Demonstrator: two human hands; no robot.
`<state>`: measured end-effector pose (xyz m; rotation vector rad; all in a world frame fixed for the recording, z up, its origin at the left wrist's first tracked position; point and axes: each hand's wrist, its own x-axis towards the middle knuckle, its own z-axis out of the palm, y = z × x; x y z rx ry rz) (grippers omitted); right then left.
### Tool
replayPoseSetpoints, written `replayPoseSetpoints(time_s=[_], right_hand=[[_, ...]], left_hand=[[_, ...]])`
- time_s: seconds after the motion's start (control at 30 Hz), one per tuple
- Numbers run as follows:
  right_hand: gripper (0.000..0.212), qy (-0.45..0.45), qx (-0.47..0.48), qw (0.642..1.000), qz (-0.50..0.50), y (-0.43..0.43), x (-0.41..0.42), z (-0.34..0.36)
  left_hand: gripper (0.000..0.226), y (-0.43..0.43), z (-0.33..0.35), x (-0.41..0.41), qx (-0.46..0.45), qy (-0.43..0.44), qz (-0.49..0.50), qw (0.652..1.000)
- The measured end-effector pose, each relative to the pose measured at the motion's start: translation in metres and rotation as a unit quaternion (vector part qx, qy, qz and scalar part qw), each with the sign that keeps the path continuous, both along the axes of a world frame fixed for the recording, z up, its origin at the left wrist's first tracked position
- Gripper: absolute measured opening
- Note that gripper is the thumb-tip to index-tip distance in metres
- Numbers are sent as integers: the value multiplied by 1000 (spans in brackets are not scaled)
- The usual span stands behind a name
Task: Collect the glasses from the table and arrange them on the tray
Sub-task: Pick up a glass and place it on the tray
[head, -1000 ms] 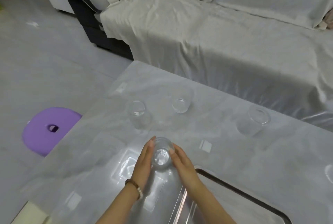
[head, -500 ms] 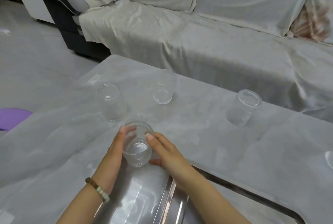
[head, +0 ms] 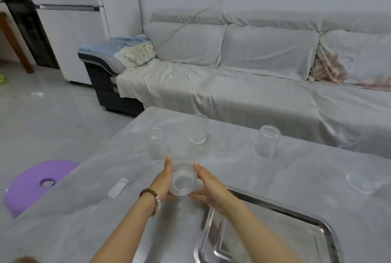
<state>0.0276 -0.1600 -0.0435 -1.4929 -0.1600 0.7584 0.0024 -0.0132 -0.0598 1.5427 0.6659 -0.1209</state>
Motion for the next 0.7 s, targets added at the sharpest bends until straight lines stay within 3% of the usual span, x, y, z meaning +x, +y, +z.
replayPoseSetpoints(time_s=[0.07, 0.2, 0.27, 0.33, 0.4, 0.5, 0.6, 0.7], right_hand=[[33, -36, 10, 999, -24, -11, -20, 9], [33, -107, 41, 986, -117, -50, -49, 18], [29, -134, 54, 976, -166, -76, -59, 21], [42, -125, 93, 968, -195, -104, -66, 26], [54, -122, 126, 968, -181, -135, -71, 32], [44, -161, 114, 966, -170, -180, -79, 39], [37, -188, 87, 950, -234, -216, -81, 35], [31, -207, 65, 930, -296, -244, -77, 25]], left_hand=[[67, -15, 8, -15, -23, -47, 24, 998], [22, -54, 28, -41, -63, -141, 45, 987], [41, -78, 39, -50, -109, -167, 21, 980], [58, -103, 49, -56, -121, -189, -44, 973], [52, -128, 58, -61, -120, -225, -122, 959], [41, -166, 61, -60, -91, -259, -180, 945], [55, -201, 53, -50, -65, -259, -206, 941], [51, -228, 39, -40, -61, -266, -231, 934]])
